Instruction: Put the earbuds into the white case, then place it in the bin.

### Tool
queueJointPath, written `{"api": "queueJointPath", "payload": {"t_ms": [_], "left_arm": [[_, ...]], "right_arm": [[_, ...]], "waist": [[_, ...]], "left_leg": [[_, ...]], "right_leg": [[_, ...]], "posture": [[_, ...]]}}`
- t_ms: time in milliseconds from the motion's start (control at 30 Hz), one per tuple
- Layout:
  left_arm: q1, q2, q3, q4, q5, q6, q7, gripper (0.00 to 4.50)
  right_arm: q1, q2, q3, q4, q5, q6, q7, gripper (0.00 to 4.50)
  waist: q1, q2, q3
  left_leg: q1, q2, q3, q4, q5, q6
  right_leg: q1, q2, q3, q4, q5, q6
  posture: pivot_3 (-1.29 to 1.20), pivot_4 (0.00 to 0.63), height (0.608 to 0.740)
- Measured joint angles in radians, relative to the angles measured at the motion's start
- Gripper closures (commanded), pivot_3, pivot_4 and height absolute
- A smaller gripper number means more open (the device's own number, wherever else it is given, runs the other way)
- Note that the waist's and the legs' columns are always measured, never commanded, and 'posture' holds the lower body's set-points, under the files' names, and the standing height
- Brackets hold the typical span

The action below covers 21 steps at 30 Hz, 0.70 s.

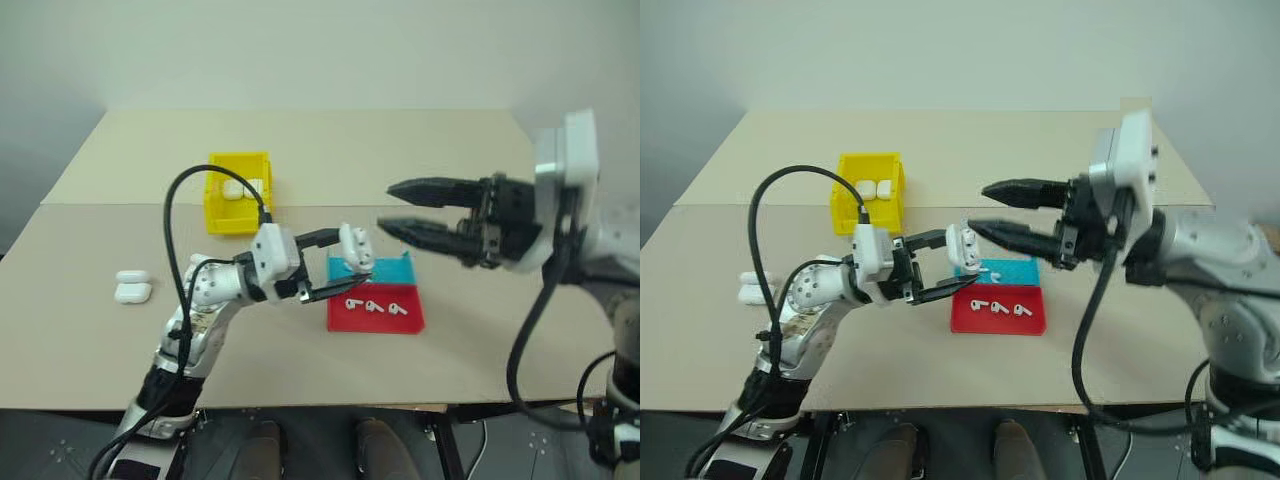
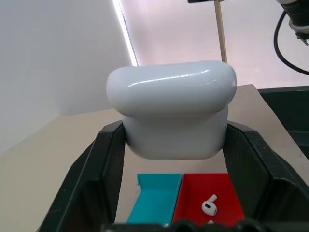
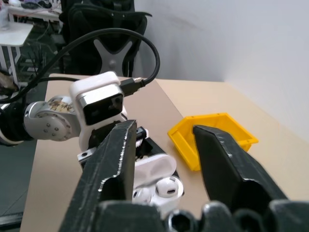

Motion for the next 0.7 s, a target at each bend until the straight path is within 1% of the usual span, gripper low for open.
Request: {"api": "queueJointPath", "payload": {"t_ms": [100, 133, 233, 333, 467, 567, 700], "left_arm": [[-0.013, -0.024, -0.017, 0.024, 0.035, -0.013, 0.018, 1.74], [-0.015, -0.031, -0.021, 0.029, 0.045, -0.016, 0.025, 1.74], [-0.022, -0.045, -0.035, 0.032, 0.076, -0.017, 0.050, 1.74], [-0.024, -0.054, -0.050, 0.034, 0.108, -0.018, 0.066, 1.74], [-0.024, -0.068, -0.055, 0.040, 0.128, -0.019, 0.082, 1.74], [-0.024, -0.068, -0.057, 0.053, 0.144, -0.024, 0.088, 1.74], [-0.022, -0.067, -0.057, 0.053, 0.144, -0.024, 0.089, 1.74]], "right_arm": [[-0.066, -0.027, 0.114, 0.006, -0.058, 0.010, 0.049, 4.33], [-0.075, -0.030, 0.139, 0.010, -0.073, 0.010, 0.060, 4.47], [-0.110, -0.044, 0.218, 0.032, -0.147, 0.009, 0.107, 4.47], [-0.144, -0.044, 0.272, 0.050, -0.215, -0.008, 0.146, 4.47], [-0.155, -0.038, 0.331, 0.069, -0.300, -0.039, 0.184, 4.47], [-0.155, -0.042, 0.366, 0.070, -0.376, -0.093, 0.213, 4.47], [-0.153, -0.050, 0.373, 0.067, -0.442, -0.147, 0.256, 4.47]], "waist": [[0.001, 0.000, 0.000], [0.002, 0.000, 0.000], [0.004, 0.000, 0.000], [0.004, 0.000, 0.000], [0.004, 0.000, 0.000], [0.004, 0.000, 0.000], [0.004, 0.000, 0.000]], "left_leg": [[-0.001, 0.000, 0.000, 0.000, 0.000, 0.000], [-0.002, 0.000, 0.000, 0.000, 0.000, 0.000], [-0.004, -0.001, 0.000, 0.001, 0.000, 0.000], [-0.004, -0.001, 0.000, 0.001, 0.000, 0.000], [-0.004, -0.001, 0.000, 0.002, 0.000, 0.000], [-0.004, -0.001, 0.000, 0.002, 0.000, 0.000], [-0.004, -0.001, 0.000, 0.002, 0.000, 0.000]], "right_leg": [[-0.001, 0.000, 0.000, -0.001, 0.000, 0.000], [-0.001, -0.001, 0.000, -0.001, 0.000, 0.000], [-0.002, -0.002, 0.000, -0.001, 0.000, 0.001], [-0.002, -0.002, -0.001, -0.001, 0.000, 0.001], [-0.002, -0.002, -0.001, -0.001, 0.000, 0.001], [-0.002, -0.002, -0.001, -0.001, 0.000, 0.001], [-0.002, -0.002, -0.001, -0.001, 0.000, 0.001]], "posture": [[0.00, 0.150, 0.740], [0.00, 0.150, 0.740], [0.00, 0.150, 0.740], [0.00, 0.150, 0.740], [0.00, 0.150, 0.740], [0.00, 0.150, 0.740], [0.00, 0.150, 0.740]]}}
